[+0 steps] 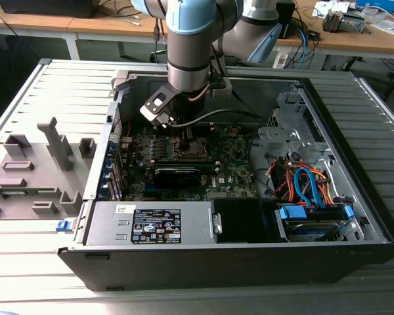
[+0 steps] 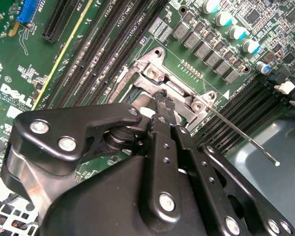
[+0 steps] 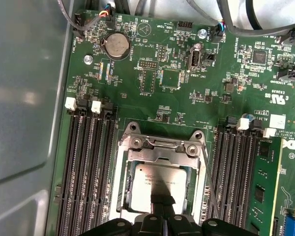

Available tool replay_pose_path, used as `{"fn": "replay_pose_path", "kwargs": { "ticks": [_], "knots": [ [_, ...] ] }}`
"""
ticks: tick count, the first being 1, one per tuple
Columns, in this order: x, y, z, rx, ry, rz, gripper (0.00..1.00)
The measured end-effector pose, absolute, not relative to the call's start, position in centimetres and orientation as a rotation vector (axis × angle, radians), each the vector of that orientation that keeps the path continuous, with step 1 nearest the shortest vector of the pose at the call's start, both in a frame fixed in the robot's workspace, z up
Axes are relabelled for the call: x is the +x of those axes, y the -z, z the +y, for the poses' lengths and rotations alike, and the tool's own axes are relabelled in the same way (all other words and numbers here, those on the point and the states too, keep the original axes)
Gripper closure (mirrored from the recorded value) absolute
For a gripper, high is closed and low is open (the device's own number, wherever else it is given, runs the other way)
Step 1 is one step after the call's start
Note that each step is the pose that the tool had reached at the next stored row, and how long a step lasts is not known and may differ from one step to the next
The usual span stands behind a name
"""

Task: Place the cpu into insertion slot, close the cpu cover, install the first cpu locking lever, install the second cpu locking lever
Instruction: 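Close the cpu cover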

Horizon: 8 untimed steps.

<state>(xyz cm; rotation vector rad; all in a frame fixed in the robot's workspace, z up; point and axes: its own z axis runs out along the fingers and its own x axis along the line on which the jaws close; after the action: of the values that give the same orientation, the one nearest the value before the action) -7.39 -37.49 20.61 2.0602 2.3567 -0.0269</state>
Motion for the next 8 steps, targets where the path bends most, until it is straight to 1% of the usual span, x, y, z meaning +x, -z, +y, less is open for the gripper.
{"fn": "replay_pose_path", "kwargs": {
  "ticks": [8],
  "knots": [
    [-6.1,-21.6,-37.5,2.063,0.032,2.360,0.89]
  ]
}}
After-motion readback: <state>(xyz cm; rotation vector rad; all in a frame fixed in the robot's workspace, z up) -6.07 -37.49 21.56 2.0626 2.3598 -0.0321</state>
